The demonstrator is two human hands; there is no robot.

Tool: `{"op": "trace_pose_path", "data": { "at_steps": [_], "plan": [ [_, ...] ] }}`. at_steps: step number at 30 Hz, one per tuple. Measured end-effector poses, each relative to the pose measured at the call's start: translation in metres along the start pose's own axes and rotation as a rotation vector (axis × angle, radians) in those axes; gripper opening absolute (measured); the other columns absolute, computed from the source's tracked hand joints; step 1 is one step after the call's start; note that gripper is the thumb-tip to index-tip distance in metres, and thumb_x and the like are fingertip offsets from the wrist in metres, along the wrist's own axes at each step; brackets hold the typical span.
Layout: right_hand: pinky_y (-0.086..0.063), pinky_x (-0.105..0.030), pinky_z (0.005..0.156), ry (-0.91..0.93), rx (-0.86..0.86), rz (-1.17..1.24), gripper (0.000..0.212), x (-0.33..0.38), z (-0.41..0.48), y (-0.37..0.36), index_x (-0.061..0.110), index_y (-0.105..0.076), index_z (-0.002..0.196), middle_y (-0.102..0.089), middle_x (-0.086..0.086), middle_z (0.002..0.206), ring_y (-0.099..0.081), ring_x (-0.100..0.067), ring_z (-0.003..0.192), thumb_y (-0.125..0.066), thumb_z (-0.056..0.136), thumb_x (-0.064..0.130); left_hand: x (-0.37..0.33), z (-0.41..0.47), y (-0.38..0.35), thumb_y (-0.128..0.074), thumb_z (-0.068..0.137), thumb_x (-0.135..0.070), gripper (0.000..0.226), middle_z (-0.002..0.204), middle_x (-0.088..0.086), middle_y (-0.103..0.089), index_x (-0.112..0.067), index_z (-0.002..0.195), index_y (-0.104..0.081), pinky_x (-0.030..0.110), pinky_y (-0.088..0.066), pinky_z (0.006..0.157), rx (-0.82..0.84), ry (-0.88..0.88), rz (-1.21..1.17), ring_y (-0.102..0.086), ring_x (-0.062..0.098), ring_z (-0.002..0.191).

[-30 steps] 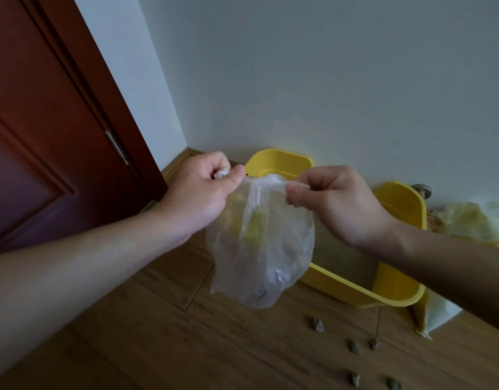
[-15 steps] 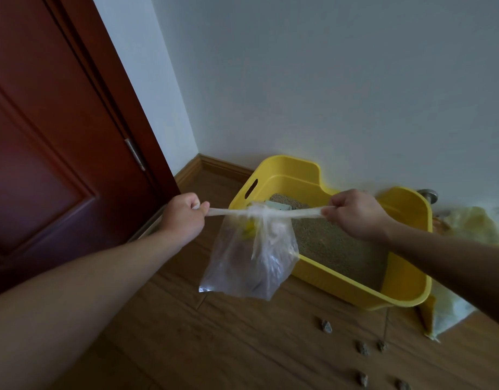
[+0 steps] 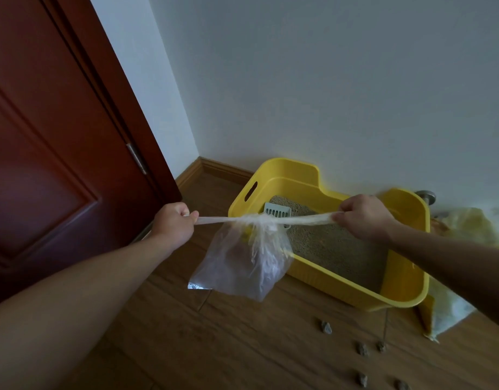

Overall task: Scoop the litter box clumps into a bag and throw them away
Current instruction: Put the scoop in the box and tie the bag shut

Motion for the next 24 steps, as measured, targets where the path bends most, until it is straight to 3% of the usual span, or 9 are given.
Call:
{"op": "trace_pose_path", "data": {
  "at_steps": [4, 7, 13, 19, 21, 24],
  "plan": [
    [-0.041, -0.033, 0.053, -0.044, 0.023, 0.18, 0.026, -0.006, -0.005, 0.003, 0.006, -0.069, 0.076, -0.06, -0.009, 0.068, -0.052, -0.019, 0.059, -0.063, 0.093, 0.025, 0.0, -0.005, -0.001, -0.059, 0.095, -0.024, 0.041, 0.062, 0.01, -0.049, -0.015, 0.062, -0.038, 0.035, -0.042, 0.058, 0.035, -0.024, -0.078, -0.052, 0.026, 0.06],
    [-0.048, -0.033, 0.064, -0.043, 0.079, 0.444, 0.022, -0.006, -0.017, 0.004, 0.002, -0.069, 0.083, -0.065, -0.013, 0.079, -0.057, -0.02, 0.07, -0.065, 0.093, 0.021, -0.004, -0.008, 0.005, -0.06, 0.094, -0.023, 0.038, 0.072, 0.018, -0.063, -0.017, 0.062, -0.041, 0.045, -0.051, 0.071, 0.046, -0.071, -0.172, -0.062, 0.034, 0.073],
    [-0.054, -0.025, 0.065, 0.027, 0.128, 0.889, 0.002, 0.025, -0.03, 0.012, 0.006, -0.064, 0.092, -0.066, -0.012, 0.081, -0.062, -0.016, 0.071, -0.063, 0.093, 0.008, -0.041, -0.018, 0.01, -0.071, 0.085, -0.015, 0.022, 0.074, 0.01, -0.055, -0.012, 0.075, -0.052, 0.034, -0.044, 0.067, 0.097, -0.18, -0.324, -0.053, 0.02, 0.071],
    [-0.054, -0.031, 0.076, 0.106, 0.158, 0.992, 0.008, 0.059, -0.038, 0.02, 0.013, -0.06, 0.09, -0.07, -0.009, 0.081, -0.066, -0.018, 0.078, -0.059, 0.095, 0.008, -0.081, -0.034, 0.009, -0.073, 0.08, -0.003, 0.018, 0.075, 0.01, -0.052, 0.001, 0.077, -0.055, 0.032, -0.04, 0.07, 0.177, -0.303, -0.473, -0.046, 0.018, 0.071],
    [-0.054, -0.035, 0.081, 0.129, 0.164, 1.016, 0.012, 0.068, -0.04, 0.022, 0.014, -0.06, 0.086, -0.069, -0.007, 0.078, -0.064, -0.019, 0.078, -0.059, 0.095, 0.006, -0.092, -0.042, 0.007, -0.071, 0.081, 0.0, 0.015, 0.079, 0.011, -0.054, -0.003, 0.078, -0.057, 0.029, -0.041, 0.071, 0.244, -0.337, -0.514, -0.048, 0.018, 0.074],
    [-0.054, -0.032, 0.077, 0.136, 0.199, 1.041, 0.013, 0.079, -0.045, 0.022, 0.015, -0.058, 0.086, -0.068, -0.009, 0.08, -0.062, -0.02, 0.077, -0.058, 0.095, 0.006, -0.105, -0.049, 0.002, -0.072, 0.081, -0.001, 0.02, 0.081, 0.01, -0.057, -0.012, 0.074, -0.056, 0.03, -0.042, 0.074, 0.338, -0.391, -0.538, -0.05, 0.018, 0.076]
  ]
}}
Point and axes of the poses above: each hand's wrist, its own z-axis towards the middle knuckle, its own y-axis out of the back of the hand, x = y × z, the point moved 3 cm from there along z, towards the middle knuckle
